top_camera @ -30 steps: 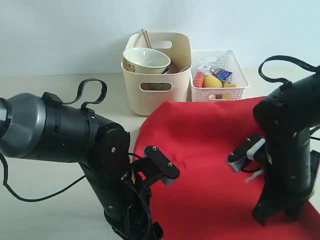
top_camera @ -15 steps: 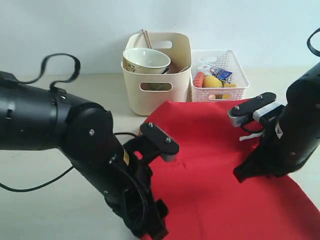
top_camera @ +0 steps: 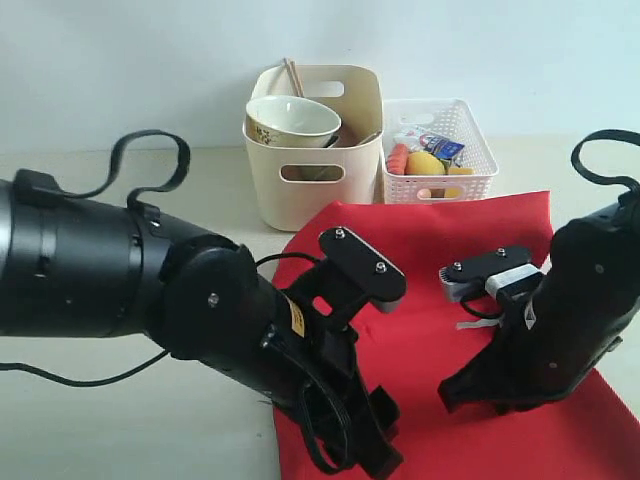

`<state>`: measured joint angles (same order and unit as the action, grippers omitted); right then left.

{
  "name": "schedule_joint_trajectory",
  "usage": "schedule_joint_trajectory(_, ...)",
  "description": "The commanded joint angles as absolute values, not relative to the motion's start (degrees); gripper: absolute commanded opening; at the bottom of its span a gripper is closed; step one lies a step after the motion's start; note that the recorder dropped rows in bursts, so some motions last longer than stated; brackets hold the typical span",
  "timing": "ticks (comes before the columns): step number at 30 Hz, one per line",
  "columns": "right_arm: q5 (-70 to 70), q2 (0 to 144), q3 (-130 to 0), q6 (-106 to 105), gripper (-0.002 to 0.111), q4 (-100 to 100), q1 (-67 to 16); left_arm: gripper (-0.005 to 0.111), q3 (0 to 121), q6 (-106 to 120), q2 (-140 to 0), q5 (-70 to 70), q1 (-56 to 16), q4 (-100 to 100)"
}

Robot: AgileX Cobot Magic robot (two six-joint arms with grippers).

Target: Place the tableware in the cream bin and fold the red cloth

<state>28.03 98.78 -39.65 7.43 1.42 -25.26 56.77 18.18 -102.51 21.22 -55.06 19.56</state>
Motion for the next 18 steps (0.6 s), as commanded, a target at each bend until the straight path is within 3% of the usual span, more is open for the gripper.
schedule_joint_trajectory(1, 24.18, 98.98, -35.70, 9.48, 0.000, 0.84, -25.36, 0.071, 56.68, 17.97, -105.14, 19.88, -55.40, 20.17)
schedule_joint_trajectory(18, 23.66, 95.12, -23.74, 10.66, 0.000, -5.65, -25.36, 0.071, 52.91, 20.45, -107.04, 28.96, -55.40, 20.06)
